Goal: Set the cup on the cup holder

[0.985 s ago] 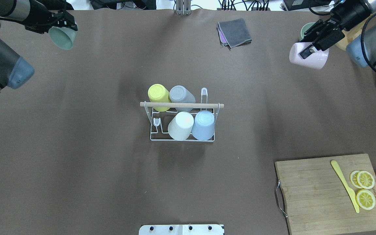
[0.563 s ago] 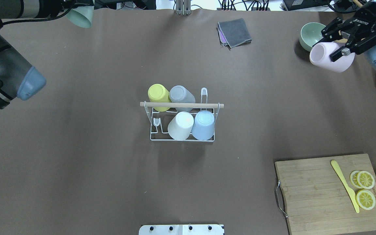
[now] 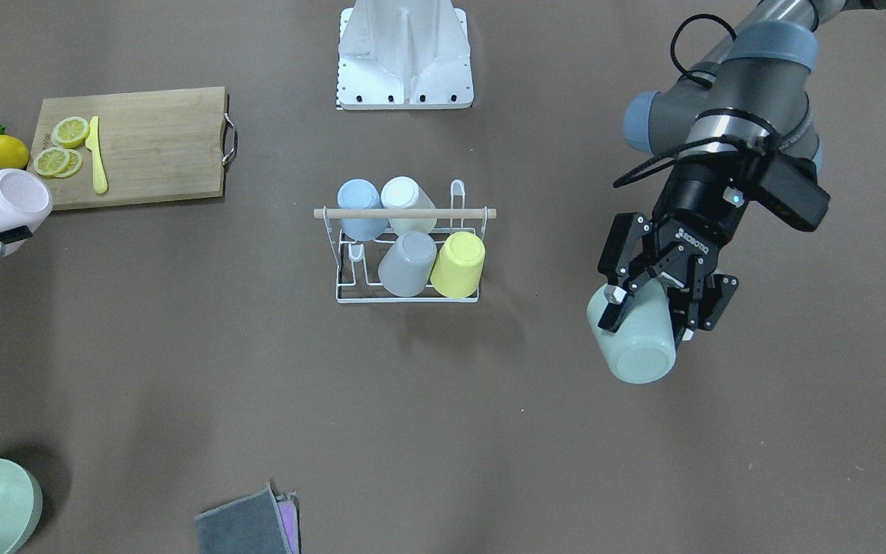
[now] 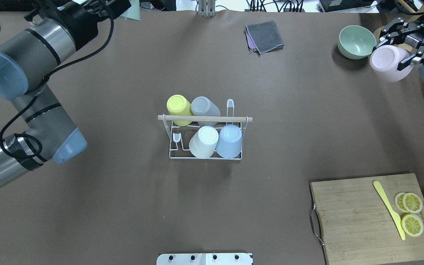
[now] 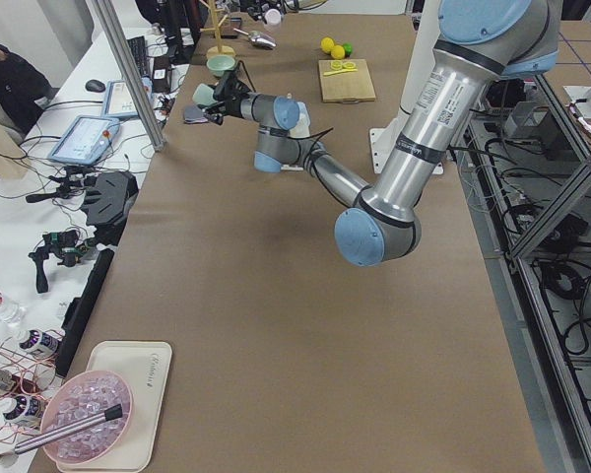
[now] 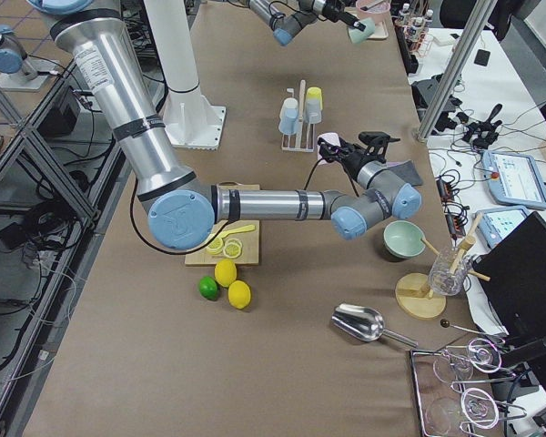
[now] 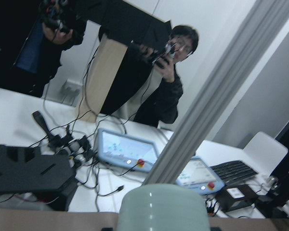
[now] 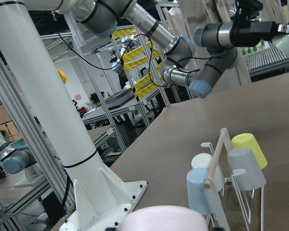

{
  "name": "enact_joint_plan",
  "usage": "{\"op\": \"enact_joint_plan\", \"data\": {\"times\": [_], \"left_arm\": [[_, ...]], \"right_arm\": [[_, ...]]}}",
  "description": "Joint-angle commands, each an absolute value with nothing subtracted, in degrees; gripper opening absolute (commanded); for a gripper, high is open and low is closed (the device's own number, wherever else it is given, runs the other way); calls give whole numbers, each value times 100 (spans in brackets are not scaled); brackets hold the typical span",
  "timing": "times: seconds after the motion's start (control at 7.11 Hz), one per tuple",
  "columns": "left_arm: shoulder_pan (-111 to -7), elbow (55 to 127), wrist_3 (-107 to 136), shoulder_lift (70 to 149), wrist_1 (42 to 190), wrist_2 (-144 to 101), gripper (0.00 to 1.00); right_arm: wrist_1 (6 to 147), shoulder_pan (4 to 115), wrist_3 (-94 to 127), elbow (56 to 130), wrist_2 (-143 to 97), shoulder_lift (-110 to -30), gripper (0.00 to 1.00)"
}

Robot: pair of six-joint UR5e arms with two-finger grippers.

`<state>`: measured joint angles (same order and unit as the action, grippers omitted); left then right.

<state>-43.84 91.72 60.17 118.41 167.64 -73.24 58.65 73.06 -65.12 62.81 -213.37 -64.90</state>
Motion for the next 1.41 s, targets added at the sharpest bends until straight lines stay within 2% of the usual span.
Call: {"op": "enact_joint_plan", "data": {"times": [0.0,0.42,0.7,0.99,1.27], "left_arm": [[-3799,9508,5644,11839,17147,-6673,0],[-2334,9457,4898,11804,17691,-5331,0],[-1961,9448,4860,11716,17849,-5002,0],[-1575,9396,4615,11567,18087,-4730,0],[-1337,9186,4588,11575,18097,-4430,0]], "right_arm": [[5880,6832,-8281,5916,-22013,-6513,37],[5950,6121,-10153,5617,-23006,-6469,37],[6046,5530,-11194,5388,-23264,-6364,37],[6169,5502,-11337,5318,-23309,-6311,37],[6748,5519,-11417,5291,-23274,-5891,37]]}}
